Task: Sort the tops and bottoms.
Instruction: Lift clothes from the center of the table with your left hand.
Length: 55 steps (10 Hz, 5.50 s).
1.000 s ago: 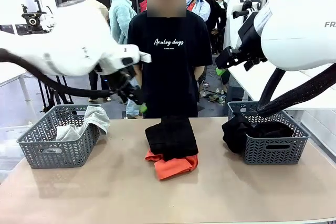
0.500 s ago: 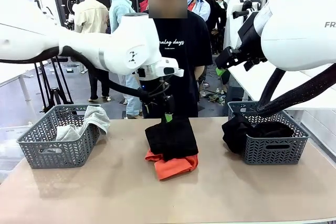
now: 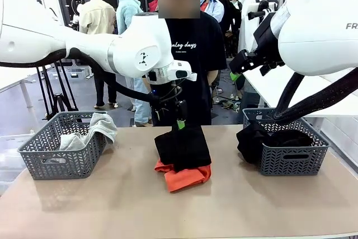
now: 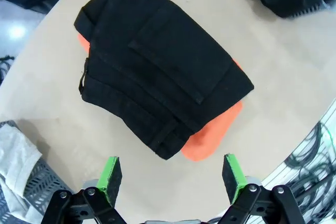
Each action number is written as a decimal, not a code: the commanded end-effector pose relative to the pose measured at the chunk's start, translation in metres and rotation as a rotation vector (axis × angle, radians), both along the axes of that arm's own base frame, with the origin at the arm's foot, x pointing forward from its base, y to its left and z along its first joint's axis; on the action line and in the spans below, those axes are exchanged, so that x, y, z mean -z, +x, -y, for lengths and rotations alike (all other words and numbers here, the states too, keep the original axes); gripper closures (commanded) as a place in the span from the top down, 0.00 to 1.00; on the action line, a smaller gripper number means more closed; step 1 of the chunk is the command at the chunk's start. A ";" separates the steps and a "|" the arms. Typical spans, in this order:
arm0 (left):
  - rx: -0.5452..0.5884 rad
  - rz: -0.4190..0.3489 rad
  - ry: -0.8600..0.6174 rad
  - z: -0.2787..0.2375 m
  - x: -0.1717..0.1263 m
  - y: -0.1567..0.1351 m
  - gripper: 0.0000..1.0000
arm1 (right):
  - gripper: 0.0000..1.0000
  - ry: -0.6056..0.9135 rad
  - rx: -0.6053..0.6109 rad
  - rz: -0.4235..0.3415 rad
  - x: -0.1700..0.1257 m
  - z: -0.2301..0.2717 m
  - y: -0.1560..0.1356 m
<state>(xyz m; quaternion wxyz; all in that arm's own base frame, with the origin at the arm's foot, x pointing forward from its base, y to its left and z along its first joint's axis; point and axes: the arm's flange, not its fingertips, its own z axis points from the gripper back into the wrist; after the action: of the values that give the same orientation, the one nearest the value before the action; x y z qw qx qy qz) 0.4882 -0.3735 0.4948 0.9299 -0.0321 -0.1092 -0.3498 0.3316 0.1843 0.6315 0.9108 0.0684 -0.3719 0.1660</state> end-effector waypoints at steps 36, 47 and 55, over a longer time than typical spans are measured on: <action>-0.758 -0.154 -0.042 0.046 0.133 0.091 0.00 | 1.00 0.004 0.000 -0.006 0.004 0.002 -0.002; -0.863 0.000 -0.052 -0.014 -0.004 0.108 0.00 | 1.00 0.004 0.000 -0.006 0.004 0.002 -0.002; -0.862 0.044 -0.074 -0.038 -0.071 0.107 0.00 | 1.00 0.004 0.000 -0.006 0.004 0.002 -0.002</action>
<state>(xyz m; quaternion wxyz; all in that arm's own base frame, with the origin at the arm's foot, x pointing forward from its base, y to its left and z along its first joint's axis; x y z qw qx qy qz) 0.5971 -0.3386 0.5434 0.9876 -0.0125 -0.1350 0.0790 0.3316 0.1841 0.6316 0.9108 0.0683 -0.3719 0.1657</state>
